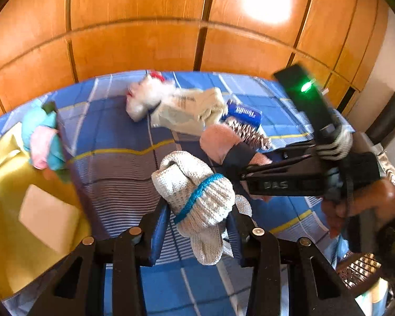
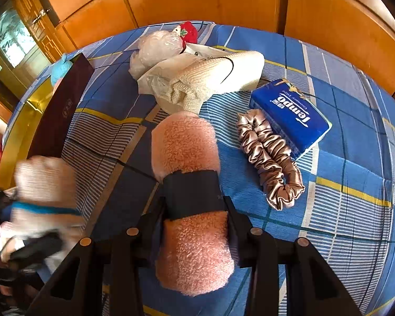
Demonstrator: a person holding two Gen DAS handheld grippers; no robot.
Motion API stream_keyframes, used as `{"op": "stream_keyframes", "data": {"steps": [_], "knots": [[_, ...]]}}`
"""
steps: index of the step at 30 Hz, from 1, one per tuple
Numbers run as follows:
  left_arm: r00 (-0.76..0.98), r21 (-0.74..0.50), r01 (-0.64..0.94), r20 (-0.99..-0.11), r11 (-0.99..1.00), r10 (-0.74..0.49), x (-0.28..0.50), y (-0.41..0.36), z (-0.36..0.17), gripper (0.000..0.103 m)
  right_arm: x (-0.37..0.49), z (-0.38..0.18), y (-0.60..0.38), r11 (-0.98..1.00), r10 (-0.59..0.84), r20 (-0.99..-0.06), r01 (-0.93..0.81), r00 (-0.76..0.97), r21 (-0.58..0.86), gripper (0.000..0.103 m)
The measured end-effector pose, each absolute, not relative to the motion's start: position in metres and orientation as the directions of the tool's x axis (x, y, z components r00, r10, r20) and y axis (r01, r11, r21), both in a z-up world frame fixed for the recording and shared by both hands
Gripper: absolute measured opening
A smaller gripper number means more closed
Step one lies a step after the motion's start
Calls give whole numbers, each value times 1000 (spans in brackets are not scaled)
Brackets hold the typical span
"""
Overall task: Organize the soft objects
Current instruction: 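Place the sock bundle in the tray with left tool while right grasps pink roll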
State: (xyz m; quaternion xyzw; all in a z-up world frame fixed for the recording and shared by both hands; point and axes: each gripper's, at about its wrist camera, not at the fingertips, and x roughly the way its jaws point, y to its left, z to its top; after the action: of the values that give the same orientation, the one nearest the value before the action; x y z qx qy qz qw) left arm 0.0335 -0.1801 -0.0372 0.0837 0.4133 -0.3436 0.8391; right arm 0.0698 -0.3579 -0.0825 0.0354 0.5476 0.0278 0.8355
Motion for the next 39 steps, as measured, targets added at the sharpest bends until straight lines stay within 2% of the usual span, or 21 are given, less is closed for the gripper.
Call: {"op": "stream_keyframes", "data": {"steps": [5,10,17,20,23,30,39], "knots": [[464,-185,621,-696,762,-547,28,-146,-10,41,68,-84,-343,1000,26,-907,-25,420,17,39],[521,-230,527,-674,818,-524,42,-101,7,41,66,-85,-337,999,10,-899,-42,439,-10,39],[593,-264,297,-702,917,-395,95,-14,4,41,59,-86,-337,999,6,-894,-46,448,-17,39],[621,-208,214,-726,955,-297,114,11,-3,41,59,-86,-336,998,-1,-893,-54,449,-28,39],[640,-161,164,-733,973,-229,124,25,-6,41,59,-86,-336,998,-4,-893,-59,450,-34,39],[664,-92,156,-727,983,-174,127,29,-9,41,60,-88,-332,997,-9,-892,-60,451,-41,39],[586,-143,126,-788,982,-190,187,24,-29,41,60,-88,-329,995,-25,-888,-71,460,-65,39]]}}
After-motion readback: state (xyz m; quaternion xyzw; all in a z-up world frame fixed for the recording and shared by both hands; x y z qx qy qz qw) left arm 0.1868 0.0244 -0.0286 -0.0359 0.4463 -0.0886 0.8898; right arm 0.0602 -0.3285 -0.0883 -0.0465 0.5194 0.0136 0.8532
